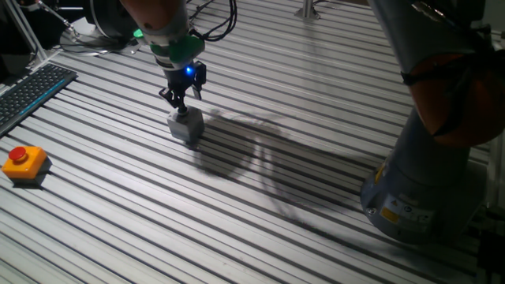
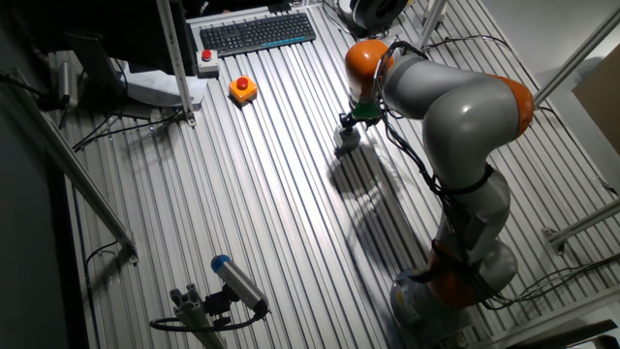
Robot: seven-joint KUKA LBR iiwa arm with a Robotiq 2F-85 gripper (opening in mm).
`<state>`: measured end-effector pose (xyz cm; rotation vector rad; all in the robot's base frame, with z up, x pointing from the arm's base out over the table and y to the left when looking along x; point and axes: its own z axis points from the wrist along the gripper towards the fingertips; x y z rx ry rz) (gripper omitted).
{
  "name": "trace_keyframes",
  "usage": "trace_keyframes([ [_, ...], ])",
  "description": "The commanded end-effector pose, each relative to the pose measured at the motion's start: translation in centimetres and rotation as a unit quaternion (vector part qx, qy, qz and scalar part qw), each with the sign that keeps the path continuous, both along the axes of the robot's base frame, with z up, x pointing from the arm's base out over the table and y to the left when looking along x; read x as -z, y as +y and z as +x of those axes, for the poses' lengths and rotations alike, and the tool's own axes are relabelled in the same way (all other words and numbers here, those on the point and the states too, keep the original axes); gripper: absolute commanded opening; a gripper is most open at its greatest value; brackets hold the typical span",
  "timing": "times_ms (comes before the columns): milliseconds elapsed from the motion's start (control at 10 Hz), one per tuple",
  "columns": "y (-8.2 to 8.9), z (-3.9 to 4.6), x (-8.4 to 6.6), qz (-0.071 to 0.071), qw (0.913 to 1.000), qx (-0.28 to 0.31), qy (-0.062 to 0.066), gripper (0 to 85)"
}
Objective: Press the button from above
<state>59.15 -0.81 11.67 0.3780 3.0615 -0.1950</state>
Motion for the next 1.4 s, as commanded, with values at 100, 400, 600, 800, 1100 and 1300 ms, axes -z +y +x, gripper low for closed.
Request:
trace_keyframes([
  [100, -0.2, 0.16, -1.7, 0.002, 1.0, -0.005, 0.005, 51.0],
  [400, 0.1, -0.08, -2.5, 0.038, 0.9988, -0.025, 0.021, 17.0],
  [600, 0.3, -0.38, -3.2, 0.062, 0.9963, -0.043, 0.04, 0.0],
  [800, 0.6, -1.09, -4.2, 0.063, 0.9964, -0.041, 0.038, 0.0],
  [1100, 1.1, -2.1, -5.1, 0.055, 0.9975, -0.036, 0.025, 0.0],
  [1300, 1.4, -2.67, -5.4, 0.051, 0.9979, -0.031, 0.023, 0.0],
])
